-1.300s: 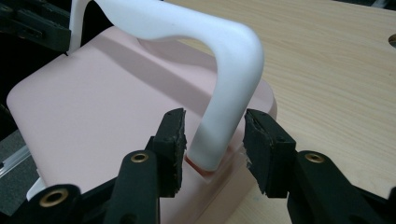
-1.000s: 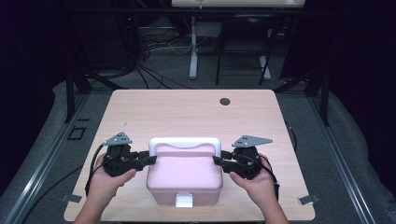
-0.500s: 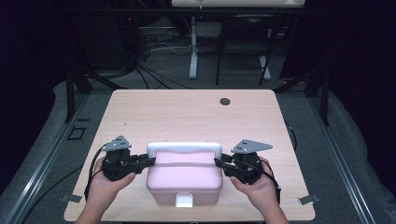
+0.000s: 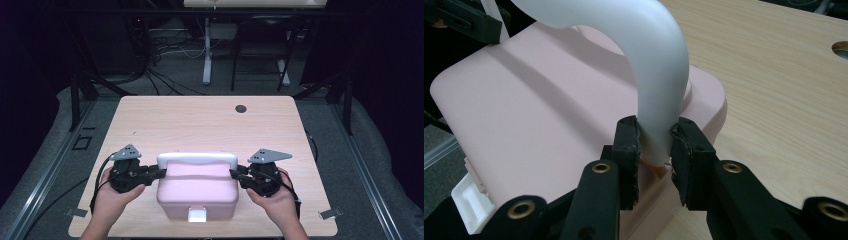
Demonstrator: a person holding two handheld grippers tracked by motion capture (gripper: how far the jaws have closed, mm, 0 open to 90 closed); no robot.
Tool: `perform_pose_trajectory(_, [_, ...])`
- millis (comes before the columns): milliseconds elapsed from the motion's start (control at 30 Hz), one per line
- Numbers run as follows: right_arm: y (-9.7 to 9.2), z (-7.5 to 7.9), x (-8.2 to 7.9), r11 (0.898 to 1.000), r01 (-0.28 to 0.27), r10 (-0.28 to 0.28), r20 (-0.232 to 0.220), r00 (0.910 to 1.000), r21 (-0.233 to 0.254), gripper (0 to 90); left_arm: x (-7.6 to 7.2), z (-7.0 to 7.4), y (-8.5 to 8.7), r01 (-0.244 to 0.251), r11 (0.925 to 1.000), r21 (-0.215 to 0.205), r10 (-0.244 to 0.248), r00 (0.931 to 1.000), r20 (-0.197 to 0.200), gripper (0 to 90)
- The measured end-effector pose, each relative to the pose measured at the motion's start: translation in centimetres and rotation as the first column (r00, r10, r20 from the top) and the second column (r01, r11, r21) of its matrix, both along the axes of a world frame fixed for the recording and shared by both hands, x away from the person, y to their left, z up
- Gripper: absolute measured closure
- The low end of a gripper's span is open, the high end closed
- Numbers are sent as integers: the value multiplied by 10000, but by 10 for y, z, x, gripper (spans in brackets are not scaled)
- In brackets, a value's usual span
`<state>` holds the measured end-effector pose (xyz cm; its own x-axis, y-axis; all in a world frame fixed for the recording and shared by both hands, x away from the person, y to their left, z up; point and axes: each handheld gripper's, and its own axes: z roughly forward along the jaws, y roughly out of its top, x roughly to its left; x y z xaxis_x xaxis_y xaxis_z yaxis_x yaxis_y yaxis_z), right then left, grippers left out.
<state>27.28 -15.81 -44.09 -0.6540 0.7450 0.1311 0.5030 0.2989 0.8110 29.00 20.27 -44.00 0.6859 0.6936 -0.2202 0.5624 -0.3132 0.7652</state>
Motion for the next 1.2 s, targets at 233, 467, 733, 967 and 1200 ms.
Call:
perform_pose_trajectory(233, [1,9,4,10000,57,-58,-201,9998,-34,736,6,6,1,51,10000,-86,-53,9998,-216,736])
perform_pose_trajectory(467, [1,16,8,10000,87,-85,-438,9990,47,737,13,15,0,49,10000,-14,-50,9990,-454,735])
perform_pose_trajectory(733, [0,22,13,9999,-156,151,-740,9971,-65,738,15,21,-1,182,9996,211,-170,9982,-578,735])
perform_pose_trajectory(967, [0,27,18,9987,-424,393,-1005,9942,-290,741,19,23,0,380,9991,211,-364,9968,-710,735])
perform_pose_trajectory(1200, [-2,33,26,9957,-861,805,-1361,9874,-354,744,24,26,1,629,9977,243,-607,9946,-836,736])
